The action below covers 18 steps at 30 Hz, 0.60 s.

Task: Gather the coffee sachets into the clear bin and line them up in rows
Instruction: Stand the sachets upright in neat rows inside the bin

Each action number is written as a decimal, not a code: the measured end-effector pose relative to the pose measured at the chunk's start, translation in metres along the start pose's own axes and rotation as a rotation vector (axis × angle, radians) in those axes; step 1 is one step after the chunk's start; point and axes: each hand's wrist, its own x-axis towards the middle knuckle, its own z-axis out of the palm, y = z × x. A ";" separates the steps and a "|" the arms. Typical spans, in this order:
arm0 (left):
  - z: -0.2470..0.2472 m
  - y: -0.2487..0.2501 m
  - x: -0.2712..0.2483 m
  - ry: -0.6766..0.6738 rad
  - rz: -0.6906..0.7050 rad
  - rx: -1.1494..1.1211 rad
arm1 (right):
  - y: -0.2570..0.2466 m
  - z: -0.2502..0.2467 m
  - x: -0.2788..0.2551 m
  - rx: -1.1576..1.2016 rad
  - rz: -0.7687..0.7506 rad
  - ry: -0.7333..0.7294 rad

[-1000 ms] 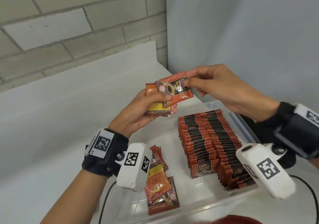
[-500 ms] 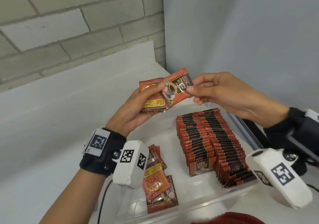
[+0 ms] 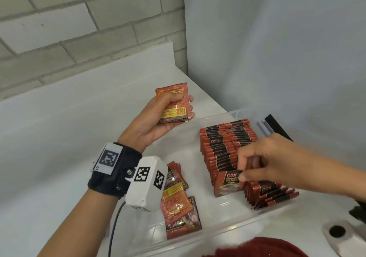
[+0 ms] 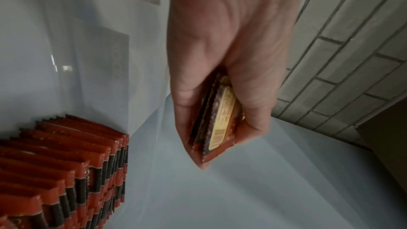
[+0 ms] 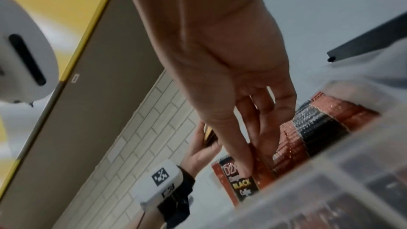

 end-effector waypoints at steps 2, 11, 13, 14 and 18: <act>0.001 0.001 -0.001 0.006 -0.008 -0.009 | 0.001 0.007 0.001 -0.151 -0.028 0.033; 0.002 0.002 -0.001 0.053 -0.030 -0.034 | 0.002 0.021 0.002 -0.316 -0.035 -0.025; 0.002 0.002 -0.001 0.054 -0.031 -0.048 | 0.001 0.020 0.003 -0.304 -0.030 -0.027; 0.002 0.002 -0.001 0.055 -0.033 -0.053 | 0.001 0.020 0.003 -0.300 -0.027 -0.030; 0.003 0.003 -0.002 0.065 -0.038 -0.068 | 0.002 0.017 0.005 -0.288 -0.022 -0.037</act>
